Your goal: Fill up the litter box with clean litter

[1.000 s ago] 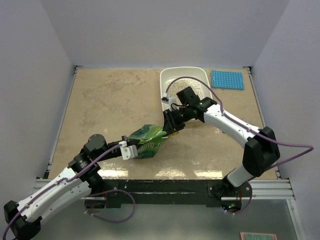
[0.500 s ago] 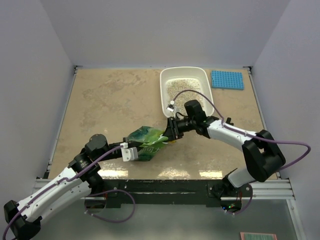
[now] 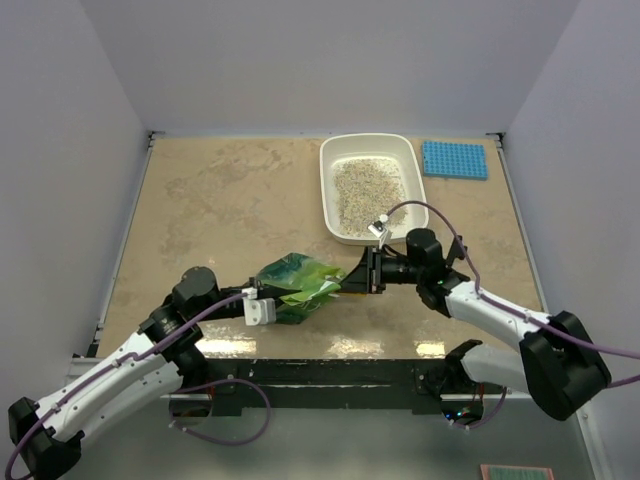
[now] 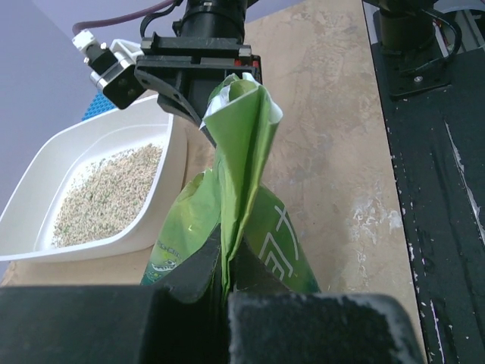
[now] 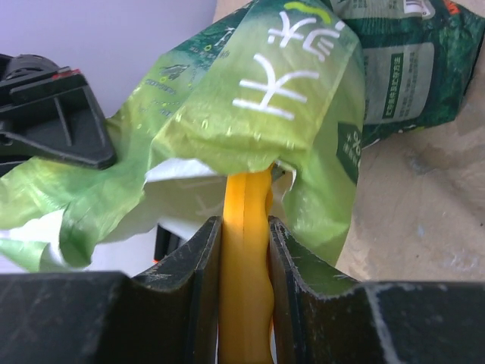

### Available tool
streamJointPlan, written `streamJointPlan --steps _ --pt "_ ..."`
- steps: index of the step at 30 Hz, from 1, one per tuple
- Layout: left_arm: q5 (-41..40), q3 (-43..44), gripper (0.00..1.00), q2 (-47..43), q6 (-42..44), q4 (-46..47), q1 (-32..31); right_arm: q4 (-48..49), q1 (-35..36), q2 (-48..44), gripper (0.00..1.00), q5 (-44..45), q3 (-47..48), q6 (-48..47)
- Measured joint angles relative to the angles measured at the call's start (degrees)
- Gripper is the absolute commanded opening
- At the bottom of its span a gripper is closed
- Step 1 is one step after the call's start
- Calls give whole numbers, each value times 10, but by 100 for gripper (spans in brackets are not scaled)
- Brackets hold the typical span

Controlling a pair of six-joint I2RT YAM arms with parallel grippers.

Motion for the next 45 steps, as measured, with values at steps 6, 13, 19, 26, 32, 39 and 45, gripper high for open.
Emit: streamJointPlan --steps 6,13,19,26,32,39,45 --pt "6 0 0 11 1 9 0 -24 -17 -105 0 18 -36 32" --pt "6 0 0 17 4 14 0 -97 -27 -241 0 46 -64 65" --pt "1 1 0 17 4 14 0 -166 -29 -344 0 83 -79 96" --pt "-4 1 0 14 4 14 0 -231 -30 -450 0 120 -103 139" --pt "-5 1 0 11 4 13 -2 -288 -30 -533 0 150 -113 167" --pt "-8 1 0 10 4 13 -3 -354 -30 -603 0 172 -113 187" --pt "-19 1 0 7 4 13 -3 -423 -30 -657 0 189 -101 207"
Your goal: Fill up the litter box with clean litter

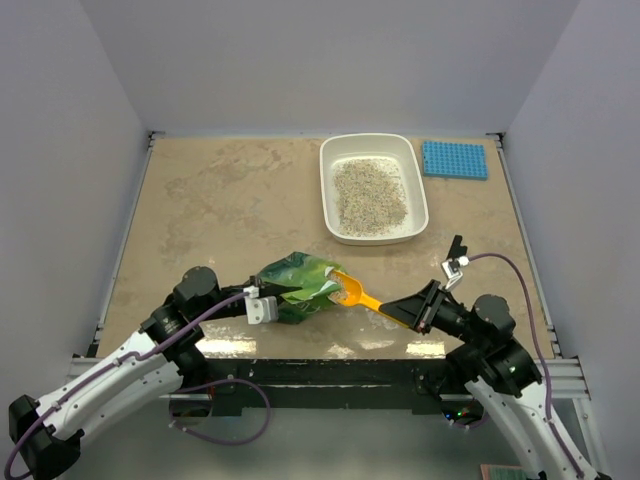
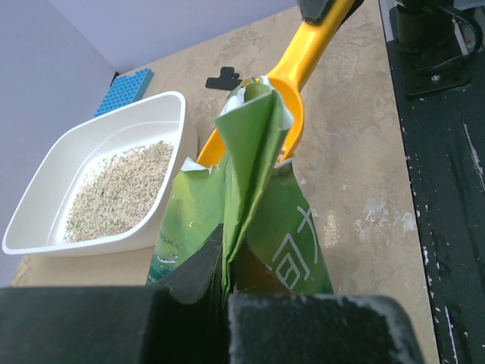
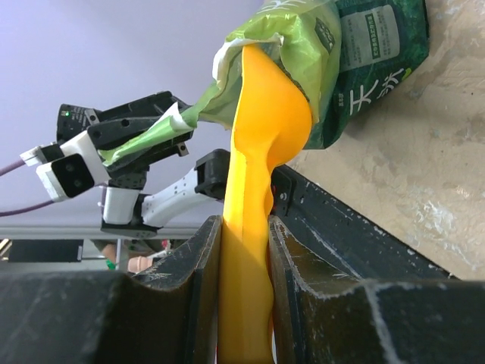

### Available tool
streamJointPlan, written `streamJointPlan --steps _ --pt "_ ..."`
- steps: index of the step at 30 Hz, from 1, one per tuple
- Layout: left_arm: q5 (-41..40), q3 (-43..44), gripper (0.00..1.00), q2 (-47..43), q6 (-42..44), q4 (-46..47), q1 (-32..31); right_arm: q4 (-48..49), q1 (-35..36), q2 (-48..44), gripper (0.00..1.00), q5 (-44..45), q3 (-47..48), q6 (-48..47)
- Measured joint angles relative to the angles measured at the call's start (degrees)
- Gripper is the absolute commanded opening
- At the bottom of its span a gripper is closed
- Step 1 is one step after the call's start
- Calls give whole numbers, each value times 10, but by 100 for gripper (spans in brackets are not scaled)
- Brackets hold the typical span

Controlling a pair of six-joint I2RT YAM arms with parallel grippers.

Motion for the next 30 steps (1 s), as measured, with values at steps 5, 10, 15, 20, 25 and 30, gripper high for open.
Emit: streamJointPlan --steps 5,10,15,20,25,30 --pt "-16 0 0 -7 0 0 0 -74 -1 -24 0 23 33 11" --pt "-25 0 0 -10 0 0 0 -132 -2 -24 0 45 68 15" --pt "-32 -1 0 -19 -1 -1 0 -169 -2 -24 0 65 94 17" --pt "-41 -1 0 -28 -2 -1 0 -177 -2 -24 0 78 105 31" --pt "-56 -2 0 -40 -6 -1 0 -181 -2 -24 0 83 123 49" --pt "-78 -6 0 -52 -7 2 0 -179 -2 -22 0 84 146 68"
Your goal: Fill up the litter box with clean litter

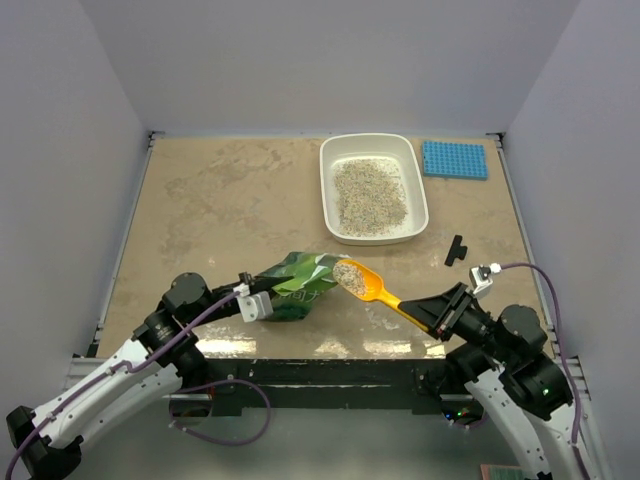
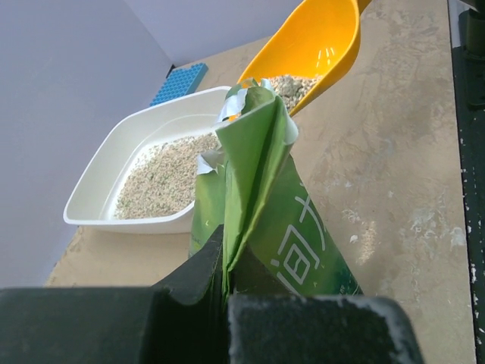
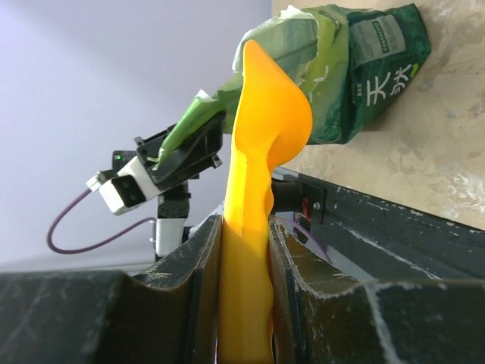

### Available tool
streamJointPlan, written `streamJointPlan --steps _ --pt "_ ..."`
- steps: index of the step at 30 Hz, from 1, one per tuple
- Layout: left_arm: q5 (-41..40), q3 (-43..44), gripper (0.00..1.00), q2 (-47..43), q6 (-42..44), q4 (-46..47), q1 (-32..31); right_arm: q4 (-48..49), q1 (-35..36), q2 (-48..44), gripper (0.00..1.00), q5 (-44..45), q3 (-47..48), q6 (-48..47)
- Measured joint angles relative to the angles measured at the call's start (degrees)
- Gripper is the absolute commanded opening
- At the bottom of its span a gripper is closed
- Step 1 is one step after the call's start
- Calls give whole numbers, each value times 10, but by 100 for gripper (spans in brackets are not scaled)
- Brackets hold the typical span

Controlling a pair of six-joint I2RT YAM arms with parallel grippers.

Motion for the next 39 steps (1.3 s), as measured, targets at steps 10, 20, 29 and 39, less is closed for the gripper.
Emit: streamJointPlan --steps 10,20,29,39 --pt "-62 -2 0 -3 -5 7 0 37 0 91 0 48 80 10" --pt "-85 -2 0 -3 -5 9 0 132 0 204 0 165 94 10" --pt "-83 -3 0 -3 -5 12 0 305 0 323 0 291 12 13" --pt "-80 -3 0 -4 -5 12 0 387 0 669 0 364 77 -163"
